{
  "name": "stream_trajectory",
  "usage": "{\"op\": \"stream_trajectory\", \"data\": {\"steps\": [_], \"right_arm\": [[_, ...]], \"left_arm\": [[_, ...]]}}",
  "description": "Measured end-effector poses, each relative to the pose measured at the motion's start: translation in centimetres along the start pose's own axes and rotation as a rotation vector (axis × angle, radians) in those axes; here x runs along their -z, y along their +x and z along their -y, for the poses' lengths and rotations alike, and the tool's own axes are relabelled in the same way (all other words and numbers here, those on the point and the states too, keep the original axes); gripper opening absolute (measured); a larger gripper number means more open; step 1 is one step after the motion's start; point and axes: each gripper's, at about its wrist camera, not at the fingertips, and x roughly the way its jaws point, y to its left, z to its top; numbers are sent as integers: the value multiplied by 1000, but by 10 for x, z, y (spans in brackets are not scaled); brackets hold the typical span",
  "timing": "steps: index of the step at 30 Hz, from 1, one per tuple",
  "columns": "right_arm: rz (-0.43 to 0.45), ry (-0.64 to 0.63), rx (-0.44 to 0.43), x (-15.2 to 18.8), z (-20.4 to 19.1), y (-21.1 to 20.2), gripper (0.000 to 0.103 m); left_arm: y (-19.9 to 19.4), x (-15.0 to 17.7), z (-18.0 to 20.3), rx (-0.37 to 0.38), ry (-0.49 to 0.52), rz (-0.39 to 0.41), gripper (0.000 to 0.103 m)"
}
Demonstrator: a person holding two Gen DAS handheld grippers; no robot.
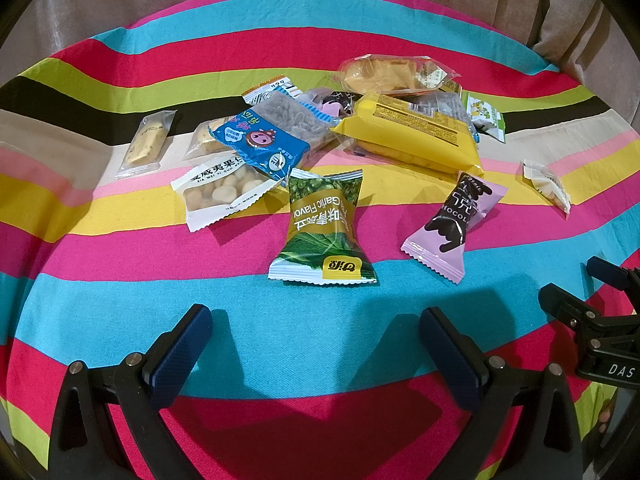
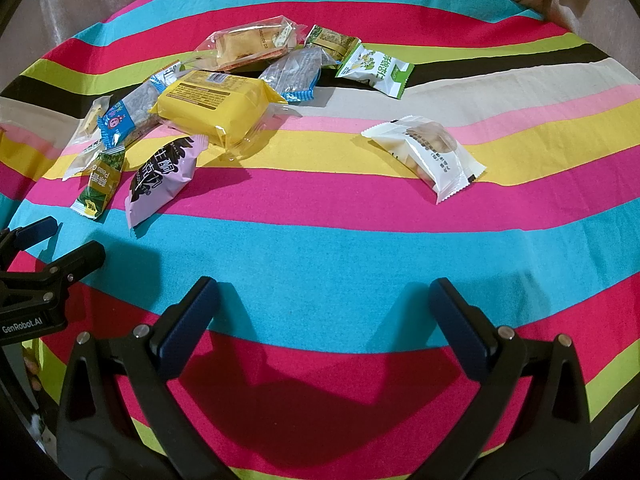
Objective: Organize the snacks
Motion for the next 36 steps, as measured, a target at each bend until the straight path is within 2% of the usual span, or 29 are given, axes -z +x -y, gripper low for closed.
{"op": "stream_trajectory", "data": {"steps": [12, 15, 18, 19, 21, 23, 27, 29, 31, 34, 35, 36], "right_arm": [[-3, 2, 1, -4, -7, -2, 103], [-49, 5, -5, -12, -7, -2, 103], [-39, 54, -9, -12, -8, -3, 103], [-24, 88, -51, -12, -9, -7, 103], [-1, 124, -126, -15, -15, -11, 103], [34, 156, -168, -24, -25, -14, 103], [35, 208, -231, -43, -43, -6, 103], [25, 214, -243, -51, -57, 3, 103], [31, 233, -251, -59, -68, 9, 102], [7, 229, -216, -68, -83, 18, 94], [-12, 202, -179, -69, -91, 23, 86], [-19, 184, -160, -69, -95, 25, 71]], "left_arm": [[0, 0, 0, 0, 0, 0, 103], [0, 0, 0, 2, 2, -1, 103], [-3, 1, -1, 42, 62, -38, 103], [-5, 2, -5, 54, 65, -46, 103], [-14, 6, -25, 97, -32, -10, 103], [-23, 10, -62, 157, -205, 9, 103], [-32, 15, -127, 179, -487, 43, 103], [-35, 18, -150, 153, -596, 62, 103], [-33, 16, -162, 126, -638, 66, 103], [-31, 10, -157, 130, -594, 59, 103], [-34, 9, -148, 117, -562, 69, 103], [-36, 8, -143, 113, -538, 80, 103]]}}
